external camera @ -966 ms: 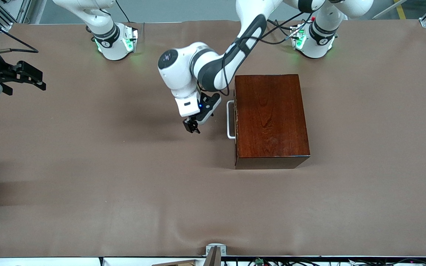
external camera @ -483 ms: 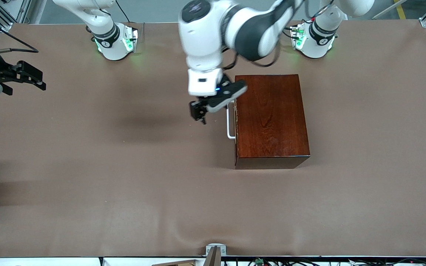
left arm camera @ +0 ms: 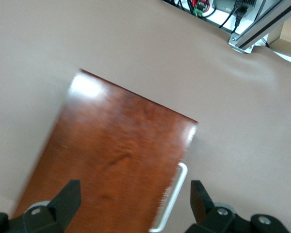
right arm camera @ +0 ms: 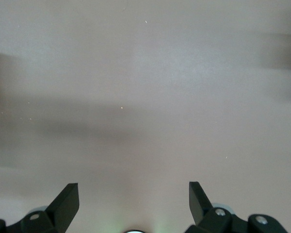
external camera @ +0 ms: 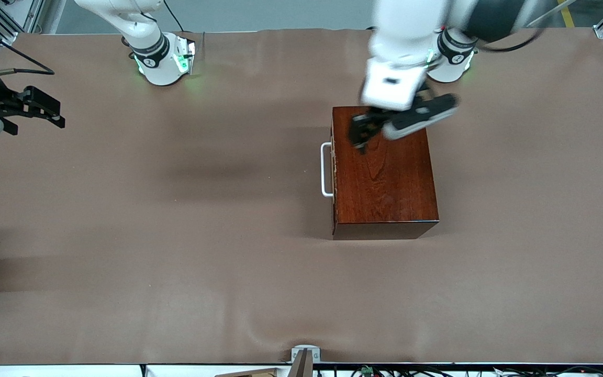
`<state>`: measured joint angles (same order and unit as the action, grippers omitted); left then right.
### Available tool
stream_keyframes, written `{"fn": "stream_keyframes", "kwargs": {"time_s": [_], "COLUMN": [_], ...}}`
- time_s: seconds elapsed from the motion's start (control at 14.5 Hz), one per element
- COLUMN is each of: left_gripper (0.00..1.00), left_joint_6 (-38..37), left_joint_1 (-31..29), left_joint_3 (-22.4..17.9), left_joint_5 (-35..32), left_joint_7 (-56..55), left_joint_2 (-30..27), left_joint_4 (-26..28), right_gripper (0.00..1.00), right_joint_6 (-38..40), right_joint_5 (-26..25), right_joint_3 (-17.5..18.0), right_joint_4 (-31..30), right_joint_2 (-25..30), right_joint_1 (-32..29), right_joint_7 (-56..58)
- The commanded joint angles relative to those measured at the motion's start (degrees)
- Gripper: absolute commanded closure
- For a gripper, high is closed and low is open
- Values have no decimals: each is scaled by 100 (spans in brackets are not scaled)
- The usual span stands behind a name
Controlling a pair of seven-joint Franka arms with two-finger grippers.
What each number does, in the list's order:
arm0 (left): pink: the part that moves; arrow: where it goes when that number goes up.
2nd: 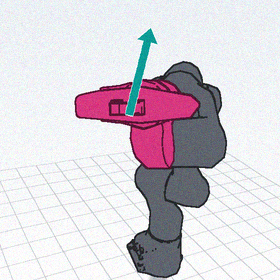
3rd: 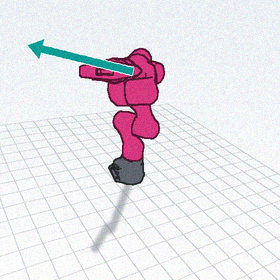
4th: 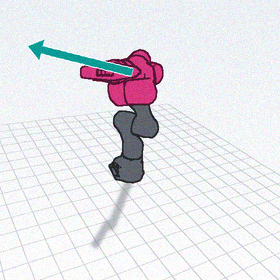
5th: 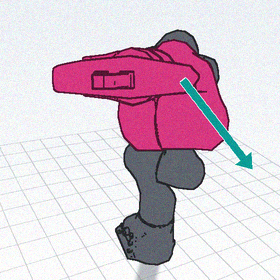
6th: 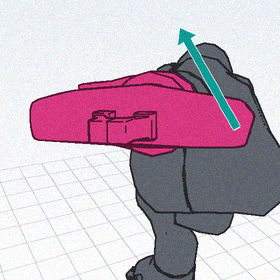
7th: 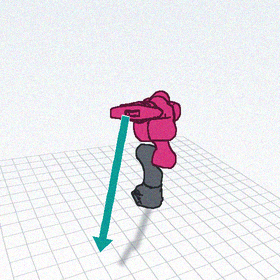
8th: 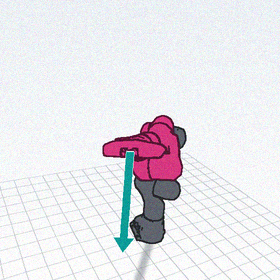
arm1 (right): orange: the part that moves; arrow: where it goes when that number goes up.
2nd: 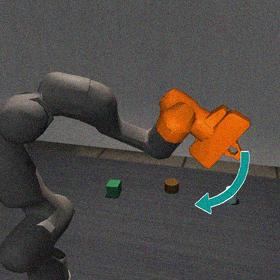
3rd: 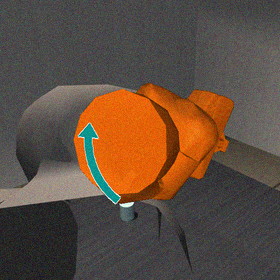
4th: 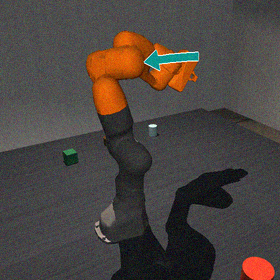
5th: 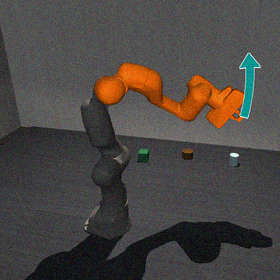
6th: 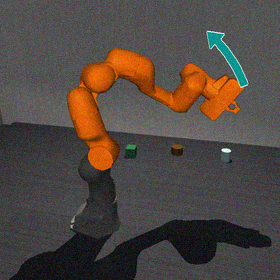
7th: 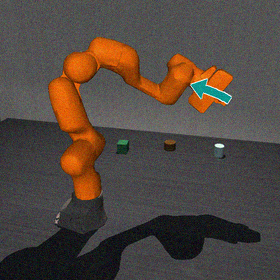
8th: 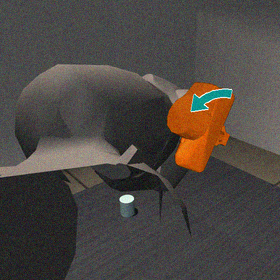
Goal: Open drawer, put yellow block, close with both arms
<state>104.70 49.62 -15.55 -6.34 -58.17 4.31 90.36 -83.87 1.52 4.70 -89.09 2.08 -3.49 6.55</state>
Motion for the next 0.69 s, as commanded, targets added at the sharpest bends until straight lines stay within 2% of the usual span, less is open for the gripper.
{"fn": "stream_keyframes", "kwargs": {"time_s": [0.0, 0.21, 0.41, 0.62], "left_gripper": [0, 0, 0, 0], "left_joint_6": [69, -475, -626, -784], "left_joint_1": [-390, -926, -1480, -1832], "left_joint_3": [78, 87, 96, 70], "left_joint_5": [10, 27, 97, 220], "left_joint_7": [778, 1526, 2053, 2871], "left_joint_2": [-861, -993, -1213, -1196], "left_joint_4": [816, 755, 711, 413], "right_gripper": [0, 0, 0, 0], "right_joint_6": [20, 29, 37, 37], "right_joint_5": [-3, -3, -3, -3], "right_joint_3": [4, 4, 4, 4], "right_joint_4": [-29, -29, -29, -29], "right_joint_2": [91, 91, 91, 91], "right_joint_1": [-20, -20, -29, -29], "right_joint_7": [83, 83, 83, 83]}}
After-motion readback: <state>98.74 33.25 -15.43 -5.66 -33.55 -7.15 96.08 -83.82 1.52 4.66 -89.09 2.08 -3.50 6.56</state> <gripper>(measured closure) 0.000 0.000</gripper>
